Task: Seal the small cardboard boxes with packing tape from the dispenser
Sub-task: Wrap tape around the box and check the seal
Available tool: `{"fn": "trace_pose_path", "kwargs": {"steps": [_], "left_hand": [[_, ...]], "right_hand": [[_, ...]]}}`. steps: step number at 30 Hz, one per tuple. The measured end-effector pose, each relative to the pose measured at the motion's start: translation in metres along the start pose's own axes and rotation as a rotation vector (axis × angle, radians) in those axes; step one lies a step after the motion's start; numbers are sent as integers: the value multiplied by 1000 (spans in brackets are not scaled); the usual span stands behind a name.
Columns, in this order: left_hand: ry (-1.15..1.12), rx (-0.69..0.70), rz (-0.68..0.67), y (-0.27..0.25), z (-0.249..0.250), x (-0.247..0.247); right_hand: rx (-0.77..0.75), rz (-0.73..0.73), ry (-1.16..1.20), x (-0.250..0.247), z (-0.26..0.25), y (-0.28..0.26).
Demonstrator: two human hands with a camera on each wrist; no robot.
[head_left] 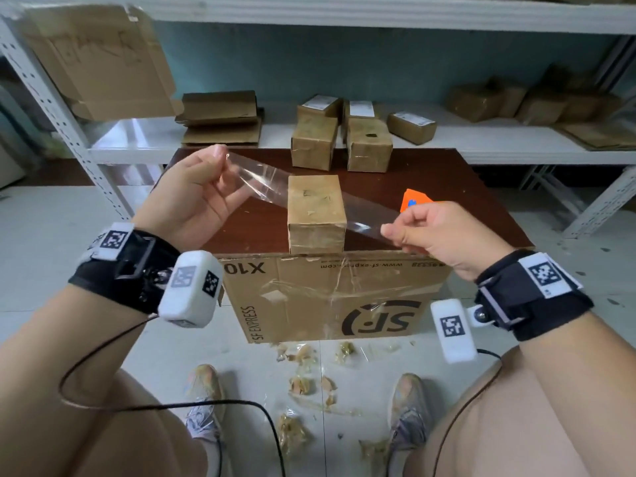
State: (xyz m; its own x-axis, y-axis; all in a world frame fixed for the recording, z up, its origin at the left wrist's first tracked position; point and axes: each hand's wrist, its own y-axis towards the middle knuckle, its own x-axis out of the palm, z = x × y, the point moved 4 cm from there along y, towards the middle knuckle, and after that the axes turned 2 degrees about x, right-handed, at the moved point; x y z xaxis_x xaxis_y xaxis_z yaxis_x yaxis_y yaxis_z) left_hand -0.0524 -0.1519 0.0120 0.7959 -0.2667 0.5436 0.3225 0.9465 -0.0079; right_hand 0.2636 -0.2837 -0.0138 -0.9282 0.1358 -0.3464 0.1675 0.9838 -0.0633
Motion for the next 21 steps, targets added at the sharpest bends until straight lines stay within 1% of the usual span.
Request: {"fn": "trace_pose_path", "kwargs": {"steps": [2,4,6,8,9,13,16,18,19,21], "left_hand": [[124,141,70,2,-1,-5],[281,314,142,3,-3,-7],[357,478,213,3,-5,-5],[337,561,283,7,-8,-4],[326,564,305,12,-10,-4],[323,460,381,36,-24,-13],[334,339,477,54,-38,-23],[328,200,525,64,-47,-31],[301,110,519,71,-51,-34],[211,-55,465,82,-58,-37]], "right_hand": [[-3,51,36,-11,-1,7],[20,79,100,-17,0,14],[51,126,173,-20,2,22],[79,175,254,-21,4,32],[95,194,292,-21,5,38],[191,217,400,-17,11,63],[285,219,462,-12,20,79],[324,249,505,-10,26,91],[334,262,510,-10,30,97],[344,280,508,-10,36,108]]}}
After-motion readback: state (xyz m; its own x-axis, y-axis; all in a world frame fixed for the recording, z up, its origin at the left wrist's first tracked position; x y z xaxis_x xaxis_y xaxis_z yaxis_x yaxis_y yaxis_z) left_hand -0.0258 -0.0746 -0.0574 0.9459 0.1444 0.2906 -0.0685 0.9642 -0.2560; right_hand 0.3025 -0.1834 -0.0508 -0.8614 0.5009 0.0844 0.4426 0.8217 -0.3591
